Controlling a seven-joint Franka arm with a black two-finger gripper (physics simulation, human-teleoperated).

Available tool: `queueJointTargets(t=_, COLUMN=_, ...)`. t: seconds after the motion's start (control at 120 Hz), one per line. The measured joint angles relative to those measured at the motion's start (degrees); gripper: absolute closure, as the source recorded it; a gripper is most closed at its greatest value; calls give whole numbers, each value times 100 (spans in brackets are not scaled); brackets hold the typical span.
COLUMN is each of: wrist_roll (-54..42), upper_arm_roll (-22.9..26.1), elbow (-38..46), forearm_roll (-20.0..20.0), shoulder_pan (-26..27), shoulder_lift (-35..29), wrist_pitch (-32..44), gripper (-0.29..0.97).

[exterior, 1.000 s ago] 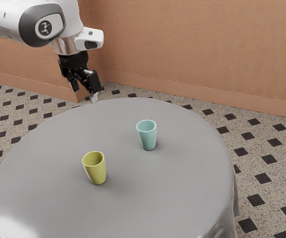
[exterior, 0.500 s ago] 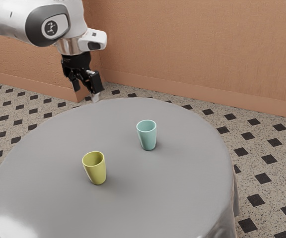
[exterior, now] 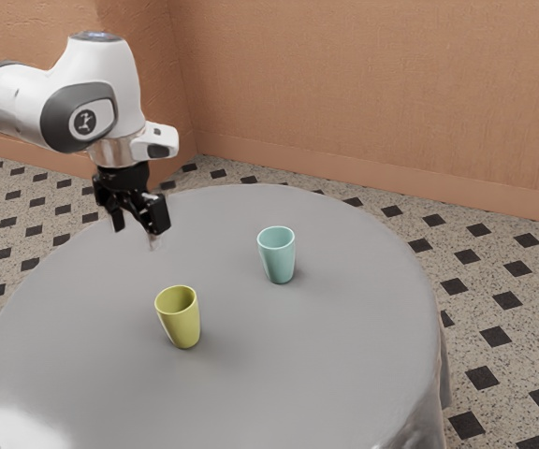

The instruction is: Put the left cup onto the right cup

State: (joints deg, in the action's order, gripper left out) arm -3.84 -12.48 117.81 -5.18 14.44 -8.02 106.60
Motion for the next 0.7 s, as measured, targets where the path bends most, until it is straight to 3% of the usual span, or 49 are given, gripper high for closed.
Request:
queueJointTargets(t=0.233, wrist_roll=74, upper_arm_roll=4, elbow=363, forearm_roll=54, shoulder_pan=-91, shoulder_lift=185, wrist_pitch=683, gripper=2)
queueJointTargets(t=0.7, wrist_roll=173, upper_arm_roll=153, elbow=1337, forearm_roll=325, shoulder_pan=-34, shoulder_lift=-286, wrist_pitch=1121, gripper=2)
